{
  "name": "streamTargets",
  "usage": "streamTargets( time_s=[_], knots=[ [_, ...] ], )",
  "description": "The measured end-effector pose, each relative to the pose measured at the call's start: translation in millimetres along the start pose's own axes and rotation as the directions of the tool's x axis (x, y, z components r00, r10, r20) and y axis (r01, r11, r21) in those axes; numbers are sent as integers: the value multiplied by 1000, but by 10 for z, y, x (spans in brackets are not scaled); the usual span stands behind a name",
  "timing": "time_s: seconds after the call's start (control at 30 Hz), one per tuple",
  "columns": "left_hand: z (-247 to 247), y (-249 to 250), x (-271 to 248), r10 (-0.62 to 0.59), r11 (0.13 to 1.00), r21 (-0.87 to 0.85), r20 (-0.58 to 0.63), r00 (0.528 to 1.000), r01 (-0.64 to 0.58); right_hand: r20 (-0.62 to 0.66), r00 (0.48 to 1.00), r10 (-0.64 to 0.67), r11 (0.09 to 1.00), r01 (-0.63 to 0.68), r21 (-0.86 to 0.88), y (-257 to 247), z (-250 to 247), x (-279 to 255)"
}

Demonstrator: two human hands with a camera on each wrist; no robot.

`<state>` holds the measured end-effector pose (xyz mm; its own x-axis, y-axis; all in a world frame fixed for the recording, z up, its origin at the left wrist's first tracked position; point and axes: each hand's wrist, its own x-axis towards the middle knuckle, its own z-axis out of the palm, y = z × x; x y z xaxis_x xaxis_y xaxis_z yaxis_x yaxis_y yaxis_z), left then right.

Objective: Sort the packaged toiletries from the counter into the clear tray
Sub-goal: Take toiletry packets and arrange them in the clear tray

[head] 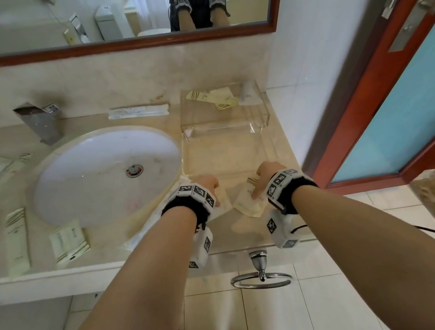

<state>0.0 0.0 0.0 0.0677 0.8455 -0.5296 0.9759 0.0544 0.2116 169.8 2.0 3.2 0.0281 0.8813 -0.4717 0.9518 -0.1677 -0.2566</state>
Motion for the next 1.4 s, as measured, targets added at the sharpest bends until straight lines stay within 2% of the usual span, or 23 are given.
streamTargets(
  time_s=[0.03,0.07,0.1,0.2,0.33,0.53,0.63,0.73,0.83,0.9,0.97,1.03,1.13,1.23,1.3,1.4],
  knots=[
    [-108,-1,-38,19,997,-72,-48,999,-22,-21,1000,-7,998,8,59,9,-105,25],
    [-204,-35,18,44,998,-46,-71,996,-47,-40,999,-13,993,18,120,6,-218,49],
    [-348,-18,-50,59,992,-106,-136,989,-73,-55,998,-10,984,20,175,-3,-337,78],
    [-704,8,-44,87,971,-185,-310,947,-150,-109,993,36,931,7,366,-33,-624,188],
    [-960,61,62,150,965,-148,-374,915,-218,-172,981,92,881,0,472,-51,-754,334],
    [-1036,148,297,243,970,43,-260,935,-240,-161,983,89,912,-16,410,-78,-690,603],
    [-1005,194,487,281,957,112,-156,947,-266,-115,992,55,973,-28,228,-58,-630,830],
    [-984,240,663,312,939,172,-68,948,-297,-72,993,98,993,-94,65,-29,-600,1028],
    [-963,261,821,324,932,181,-26,946,-315,25,995,94,996,-94,4,-9,-562,1198],
    [-952,278,928,335,929,169,0,942,-330,74,988,138,987,-130,-94,23,-535,1347],
    [-941,283,978,340,929,155,2,941,-336,111,976,187,974,-170,-148,81,-476,1506],
    [-923,261,969,322,935,142,43,946,-325,102,981,166,966,-141,-218,145,-378,1703],
    [-894,200,1022,256,950,143,148,955,-277,119,982,147,956,-110,-271,125,-351,1757],
    [-878,142,1067,219,952,167,218,951,-258,72,994,85,977,-69,-203,51,-383,1639],
    [-877,123,1086,214,955,155,226,950,-252,56,998,43,984,-32,-174,-78,-451,1461],
    [-895,129,1106,236,957,123,197,952,-263,98,995,-14,993,26,-119,-149,-441,1420]
  ],
)
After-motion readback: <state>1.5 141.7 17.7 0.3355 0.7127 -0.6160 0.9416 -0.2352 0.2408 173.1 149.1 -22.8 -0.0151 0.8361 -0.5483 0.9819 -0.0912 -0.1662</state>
